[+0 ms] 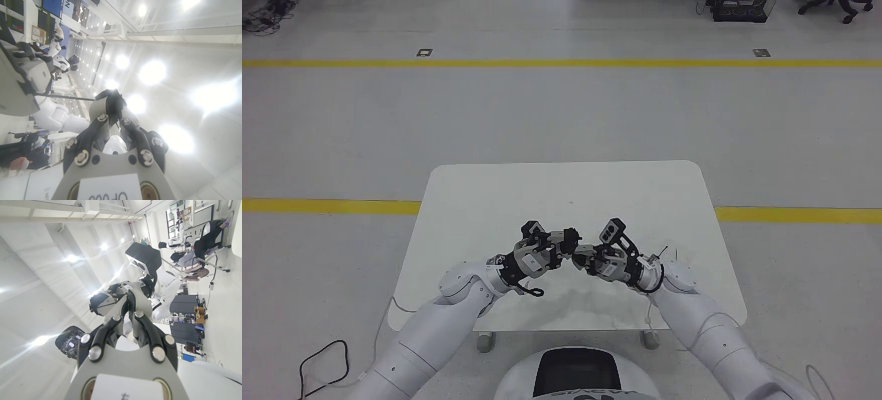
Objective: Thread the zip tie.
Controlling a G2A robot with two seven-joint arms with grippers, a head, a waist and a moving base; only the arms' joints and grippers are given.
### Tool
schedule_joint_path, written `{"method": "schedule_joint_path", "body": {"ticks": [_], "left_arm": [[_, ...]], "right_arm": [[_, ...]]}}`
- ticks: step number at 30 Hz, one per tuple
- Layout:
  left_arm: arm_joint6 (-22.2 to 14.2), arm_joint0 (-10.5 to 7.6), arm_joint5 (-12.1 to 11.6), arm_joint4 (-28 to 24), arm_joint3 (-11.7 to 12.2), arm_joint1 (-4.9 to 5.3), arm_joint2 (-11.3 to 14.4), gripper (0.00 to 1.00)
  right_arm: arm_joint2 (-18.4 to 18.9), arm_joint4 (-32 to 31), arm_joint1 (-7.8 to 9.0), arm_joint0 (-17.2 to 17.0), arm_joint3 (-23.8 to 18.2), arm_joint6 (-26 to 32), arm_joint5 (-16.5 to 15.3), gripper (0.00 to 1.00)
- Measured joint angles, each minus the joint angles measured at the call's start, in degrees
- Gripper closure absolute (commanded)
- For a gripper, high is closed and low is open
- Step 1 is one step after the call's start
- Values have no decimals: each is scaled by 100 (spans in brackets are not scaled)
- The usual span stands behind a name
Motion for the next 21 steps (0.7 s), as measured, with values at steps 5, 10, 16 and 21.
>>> {"method": "schedule_joint_path", "body": {"ticks": [5, 10, 16, 21], "left_arm": [[0, 0, 0, 0, 0, 0, 0, 100], [0, 0, 0, 0, 0, 0, 0, 100], [0, 0, 0, 0, 0, 0, 0, 100], [0, 0, 0, 0, 0, 0, 0, 100]], "right_arm": [[-49, 15, -23, 37, 125, -29, 43, 100], [-84, 29, -45, 92, 288, -123, 156, 33], [-18, 129, -48, 103, 264, -82, 36, 0], [-20, 126, -48, 103, 266, -84, 41, 0]]}}
